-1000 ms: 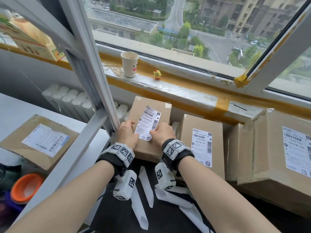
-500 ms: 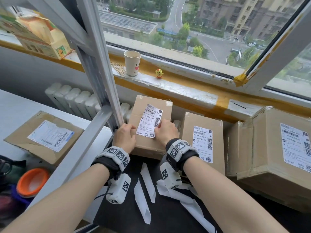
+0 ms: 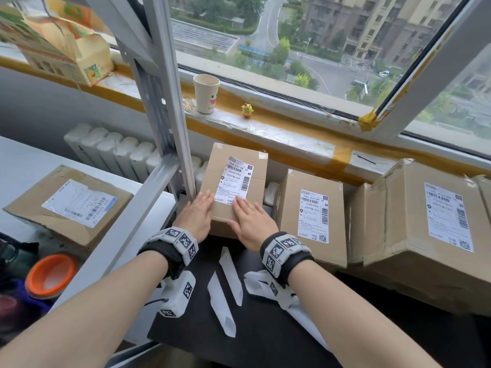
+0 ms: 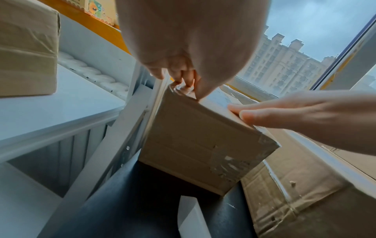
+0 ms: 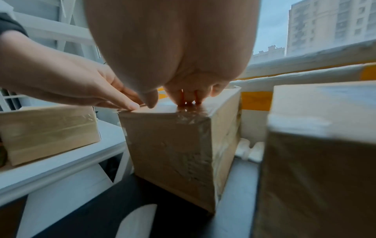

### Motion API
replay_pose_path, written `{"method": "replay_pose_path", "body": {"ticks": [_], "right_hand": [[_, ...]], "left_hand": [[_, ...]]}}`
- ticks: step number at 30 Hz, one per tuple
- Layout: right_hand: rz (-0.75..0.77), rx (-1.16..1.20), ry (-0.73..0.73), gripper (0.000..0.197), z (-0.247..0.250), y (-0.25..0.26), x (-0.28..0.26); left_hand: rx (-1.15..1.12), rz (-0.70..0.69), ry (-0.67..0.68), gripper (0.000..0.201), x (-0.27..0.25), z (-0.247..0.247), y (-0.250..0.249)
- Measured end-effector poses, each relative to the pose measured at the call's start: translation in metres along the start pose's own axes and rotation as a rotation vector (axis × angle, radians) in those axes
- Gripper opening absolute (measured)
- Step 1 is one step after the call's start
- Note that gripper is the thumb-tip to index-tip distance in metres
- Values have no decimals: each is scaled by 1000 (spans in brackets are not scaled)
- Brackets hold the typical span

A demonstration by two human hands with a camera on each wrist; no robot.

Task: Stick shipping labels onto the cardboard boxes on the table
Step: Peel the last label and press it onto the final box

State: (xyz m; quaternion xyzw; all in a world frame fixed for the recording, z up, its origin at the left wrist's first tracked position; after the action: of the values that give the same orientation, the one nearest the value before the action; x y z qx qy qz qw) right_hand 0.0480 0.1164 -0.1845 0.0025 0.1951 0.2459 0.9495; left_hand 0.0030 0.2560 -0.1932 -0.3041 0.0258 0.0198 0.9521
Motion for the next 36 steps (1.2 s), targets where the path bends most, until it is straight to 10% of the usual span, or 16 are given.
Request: {"method": "replay_pose_path", "body": {"ticks": [36], "right_hand": [[-21, 38, 139, 57, 55, 19, 111]], "left_hand": [[-350, 90, -224, 67, -13, -5, 16]]}}
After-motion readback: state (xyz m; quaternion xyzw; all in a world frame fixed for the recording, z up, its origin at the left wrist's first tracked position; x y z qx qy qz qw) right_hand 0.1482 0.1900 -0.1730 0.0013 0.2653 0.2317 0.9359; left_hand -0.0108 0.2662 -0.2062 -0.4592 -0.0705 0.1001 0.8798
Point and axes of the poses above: each hand's wrist, its own x-axis towards the middle knuckle, its own z-axis out of the back of the hand, y = z × x, the point moved 4 cm from there along x, towards the middle knuckle, and after that the axes turned 15 degrees about -z, right-handed, at the moved point
